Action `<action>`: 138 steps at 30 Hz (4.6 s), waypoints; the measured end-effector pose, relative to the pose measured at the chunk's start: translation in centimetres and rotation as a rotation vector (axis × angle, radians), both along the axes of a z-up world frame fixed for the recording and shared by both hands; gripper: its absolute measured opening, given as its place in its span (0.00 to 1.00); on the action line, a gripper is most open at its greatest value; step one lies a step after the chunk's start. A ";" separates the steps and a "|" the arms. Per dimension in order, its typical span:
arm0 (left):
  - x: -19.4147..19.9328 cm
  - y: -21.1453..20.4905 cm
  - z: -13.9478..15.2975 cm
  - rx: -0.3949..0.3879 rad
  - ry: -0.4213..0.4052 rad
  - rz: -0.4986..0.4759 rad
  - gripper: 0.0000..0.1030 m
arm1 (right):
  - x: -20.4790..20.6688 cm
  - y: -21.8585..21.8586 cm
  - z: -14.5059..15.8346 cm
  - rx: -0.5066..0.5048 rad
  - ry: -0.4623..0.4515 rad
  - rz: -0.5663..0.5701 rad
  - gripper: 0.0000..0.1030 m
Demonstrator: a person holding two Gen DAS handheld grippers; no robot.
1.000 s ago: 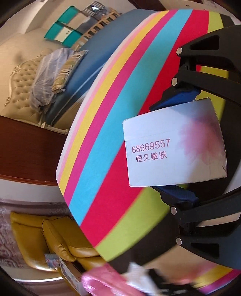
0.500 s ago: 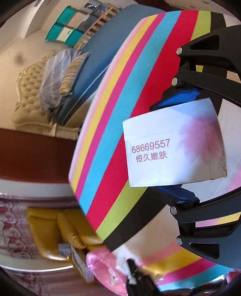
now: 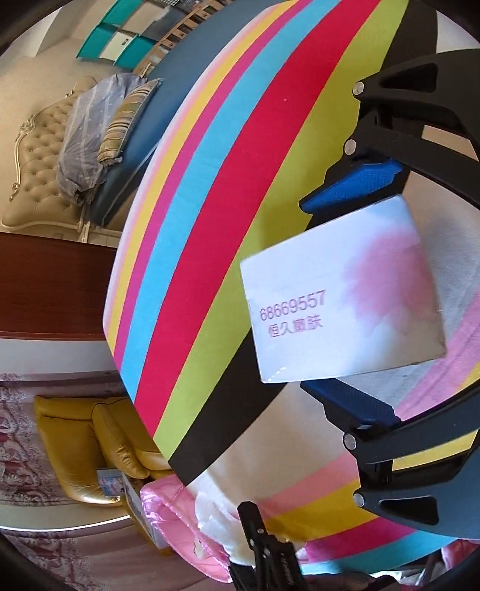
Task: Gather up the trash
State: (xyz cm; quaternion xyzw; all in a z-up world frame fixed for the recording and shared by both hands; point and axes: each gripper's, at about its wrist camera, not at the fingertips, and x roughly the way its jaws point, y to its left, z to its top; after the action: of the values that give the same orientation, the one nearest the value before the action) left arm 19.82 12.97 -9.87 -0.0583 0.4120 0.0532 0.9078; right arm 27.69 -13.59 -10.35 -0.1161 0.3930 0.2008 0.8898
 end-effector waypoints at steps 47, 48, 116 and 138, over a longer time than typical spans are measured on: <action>-9.6 3.5 7.6 0.131 -0.315 0.068 0.33 | -5.8 9.3 7.9 0.244 -0.179 0.255 0.68; -9.8 3.7 7.7 0.134 -0.319 0.075 0.33 | -5.9 9.9 8.1 0.245 -0.182 0.265 0.68; -9.7 17.3 6.6 0.198 -0.267 0.338 0.96 | -4.8 24.0 8.5 0.267 -0.207 0.411 0.82; -21.8 10.0 8.9 0.250 -0.328 0.323 0.96 | -11.9 19.2 7.4 0.306 -0.206 0.499 0.85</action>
State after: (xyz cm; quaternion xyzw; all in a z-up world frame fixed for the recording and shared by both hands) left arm -2.01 23.00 -0.94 -0.0185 0.2349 0.2380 0.9422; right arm 15.78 5.57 -2.96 -0.0935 0.2252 0.4568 0.8555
